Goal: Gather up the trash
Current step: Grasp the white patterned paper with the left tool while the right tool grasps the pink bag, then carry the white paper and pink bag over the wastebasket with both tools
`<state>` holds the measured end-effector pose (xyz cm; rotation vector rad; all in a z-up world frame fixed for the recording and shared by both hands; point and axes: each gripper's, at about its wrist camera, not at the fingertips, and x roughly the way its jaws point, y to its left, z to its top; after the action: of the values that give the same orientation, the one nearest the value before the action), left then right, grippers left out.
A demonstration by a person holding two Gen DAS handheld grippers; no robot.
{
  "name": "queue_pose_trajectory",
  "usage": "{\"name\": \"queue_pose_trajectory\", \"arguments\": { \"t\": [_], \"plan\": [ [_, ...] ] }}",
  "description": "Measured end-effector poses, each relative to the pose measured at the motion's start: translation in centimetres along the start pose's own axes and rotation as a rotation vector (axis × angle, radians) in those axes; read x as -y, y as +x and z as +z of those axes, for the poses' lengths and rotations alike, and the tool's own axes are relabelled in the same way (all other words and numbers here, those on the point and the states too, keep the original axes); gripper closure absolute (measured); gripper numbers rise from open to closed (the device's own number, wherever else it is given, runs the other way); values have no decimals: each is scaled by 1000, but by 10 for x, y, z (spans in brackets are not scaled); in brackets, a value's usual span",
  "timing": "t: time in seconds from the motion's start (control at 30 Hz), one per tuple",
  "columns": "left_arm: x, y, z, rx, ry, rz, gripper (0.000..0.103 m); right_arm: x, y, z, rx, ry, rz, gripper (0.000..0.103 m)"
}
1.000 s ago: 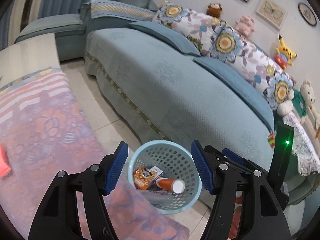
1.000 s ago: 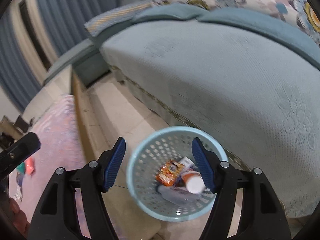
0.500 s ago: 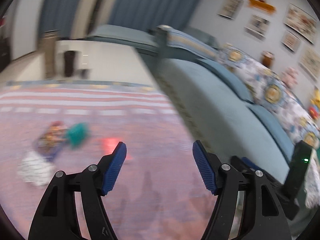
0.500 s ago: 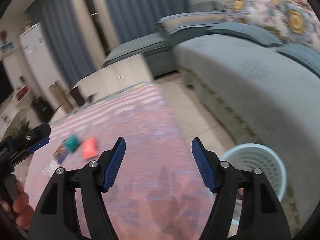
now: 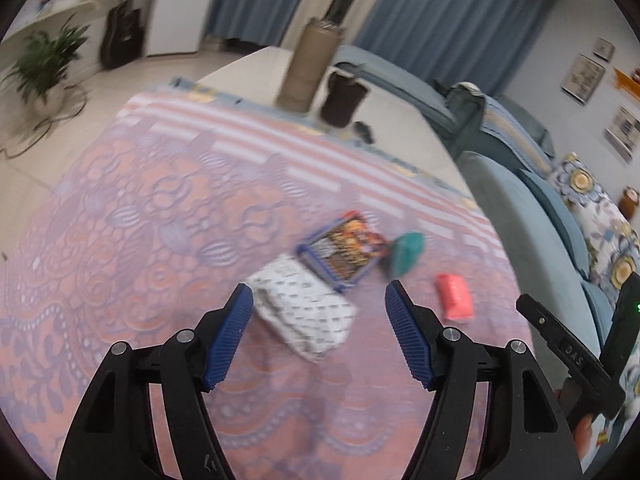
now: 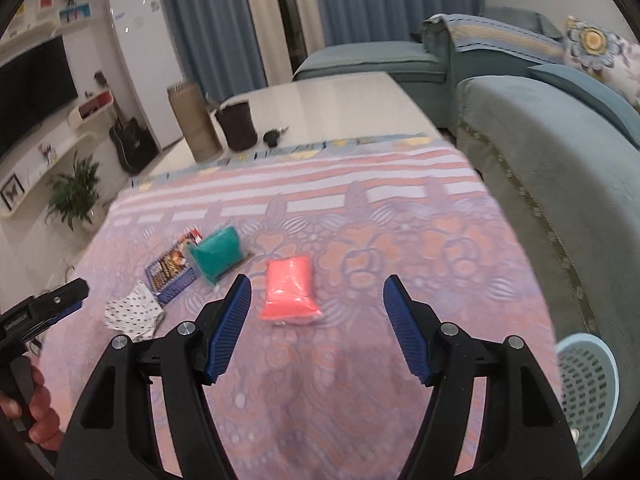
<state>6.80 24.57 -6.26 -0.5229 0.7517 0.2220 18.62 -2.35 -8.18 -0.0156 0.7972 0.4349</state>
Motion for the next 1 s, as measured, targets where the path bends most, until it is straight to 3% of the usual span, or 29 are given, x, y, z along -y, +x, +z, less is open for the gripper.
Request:
{"name": "queue_pose_trajectory", "arguments": {
  "t": [0.23,0.43,0.57,0.63,0.67,0.73,0.87,1.0],
  "plan": [
    [-14,38,-10,-57,-69,4,37,-15,50,-3,-54,-35,-24,38],
    [-8,56,-17,-76,-37,63,39,-21,68,-7,-84,-50,-61,38],
    [2,58,-21,-66,24,143,50,-22,74,-6,-95,-63,-65,40],
    [8,59,-23,-61,55,181,57,-22,78,-6,-121,-65,-46,50],
    [8,59,-25,-60,64,190,64,-22,82,-7,-139,-69,-43,60],
    [11,59,-26,-54,83,214,73,-25,83,-8,-141,-83,-52,65],
    [14,58,-27,-51,102,201,94,-24,81,-9,-130,-82,-42,67],
    [12,47,-25,-23,80,122,101,-18,70,-9,-91,-49,-9,67]
  ]
}}
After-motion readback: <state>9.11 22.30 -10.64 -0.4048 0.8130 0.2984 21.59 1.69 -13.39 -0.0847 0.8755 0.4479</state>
